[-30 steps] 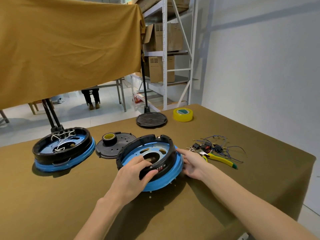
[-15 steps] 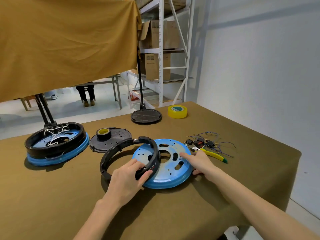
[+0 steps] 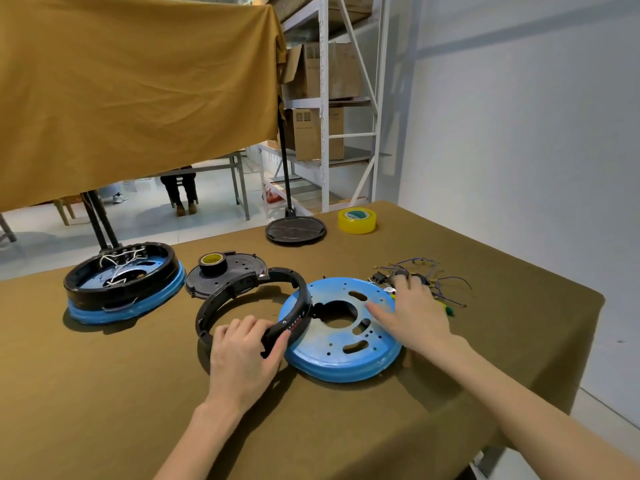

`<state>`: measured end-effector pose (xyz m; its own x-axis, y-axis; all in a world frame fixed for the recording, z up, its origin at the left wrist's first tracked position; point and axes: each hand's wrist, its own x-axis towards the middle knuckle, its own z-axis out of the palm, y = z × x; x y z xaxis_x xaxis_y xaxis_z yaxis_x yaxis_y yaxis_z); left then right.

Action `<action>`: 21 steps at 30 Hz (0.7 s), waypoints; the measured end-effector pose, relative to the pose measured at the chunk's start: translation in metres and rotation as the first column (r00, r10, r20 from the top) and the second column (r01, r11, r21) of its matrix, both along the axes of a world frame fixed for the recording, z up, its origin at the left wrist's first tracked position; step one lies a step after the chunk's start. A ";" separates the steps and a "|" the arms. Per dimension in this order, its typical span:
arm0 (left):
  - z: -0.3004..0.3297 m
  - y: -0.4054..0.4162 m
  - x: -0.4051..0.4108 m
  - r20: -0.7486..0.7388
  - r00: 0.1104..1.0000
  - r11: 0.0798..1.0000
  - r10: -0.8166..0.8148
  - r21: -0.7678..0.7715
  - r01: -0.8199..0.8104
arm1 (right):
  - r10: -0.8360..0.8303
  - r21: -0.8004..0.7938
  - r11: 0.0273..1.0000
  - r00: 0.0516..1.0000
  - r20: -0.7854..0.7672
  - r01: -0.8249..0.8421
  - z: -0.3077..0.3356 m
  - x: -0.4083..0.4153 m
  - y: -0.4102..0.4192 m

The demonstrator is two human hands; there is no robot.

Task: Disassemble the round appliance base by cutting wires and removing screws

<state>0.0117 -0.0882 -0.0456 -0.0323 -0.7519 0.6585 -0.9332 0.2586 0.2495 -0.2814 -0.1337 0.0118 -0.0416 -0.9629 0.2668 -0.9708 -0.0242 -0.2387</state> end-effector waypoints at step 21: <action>-0.004 -0.010 0.004 -0.096 0.993 0.998 0.067 0.018 -0.066 | 0.135 0.073 0.983 0.934 0.331 -0.168 0.000 0.009 0.006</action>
